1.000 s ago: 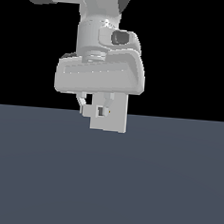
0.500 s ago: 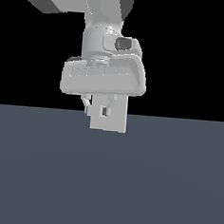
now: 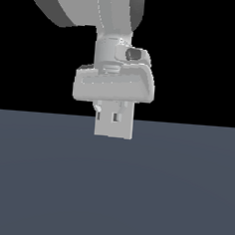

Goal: Plug the charger into the wall socket.

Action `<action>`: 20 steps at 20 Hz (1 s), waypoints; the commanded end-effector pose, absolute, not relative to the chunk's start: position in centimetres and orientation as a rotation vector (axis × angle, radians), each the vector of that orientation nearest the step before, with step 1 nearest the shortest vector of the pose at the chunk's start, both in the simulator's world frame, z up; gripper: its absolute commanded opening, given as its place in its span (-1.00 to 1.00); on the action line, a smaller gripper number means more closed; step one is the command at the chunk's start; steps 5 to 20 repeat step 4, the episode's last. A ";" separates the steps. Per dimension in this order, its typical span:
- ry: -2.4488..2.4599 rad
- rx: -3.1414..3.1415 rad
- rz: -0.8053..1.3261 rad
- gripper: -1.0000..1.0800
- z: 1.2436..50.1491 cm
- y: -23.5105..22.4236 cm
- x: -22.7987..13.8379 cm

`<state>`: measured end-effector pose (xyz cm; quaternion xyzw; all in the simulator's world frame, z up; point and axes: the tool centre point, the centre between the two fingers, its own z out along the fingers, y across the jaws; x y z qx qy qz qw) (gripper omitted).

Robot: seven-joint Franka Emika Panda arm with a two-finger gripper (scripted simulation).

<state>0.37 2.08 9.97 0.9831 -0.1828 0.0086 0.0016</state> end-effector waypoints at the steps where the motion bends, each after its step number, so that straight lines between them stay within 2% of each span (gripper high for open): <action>1: -0.573 3.086 0.027 -1.00 10.0 2.0 0.7; 20: -0.574 3.085 0.027 -1.00 10.0 2.0 0.6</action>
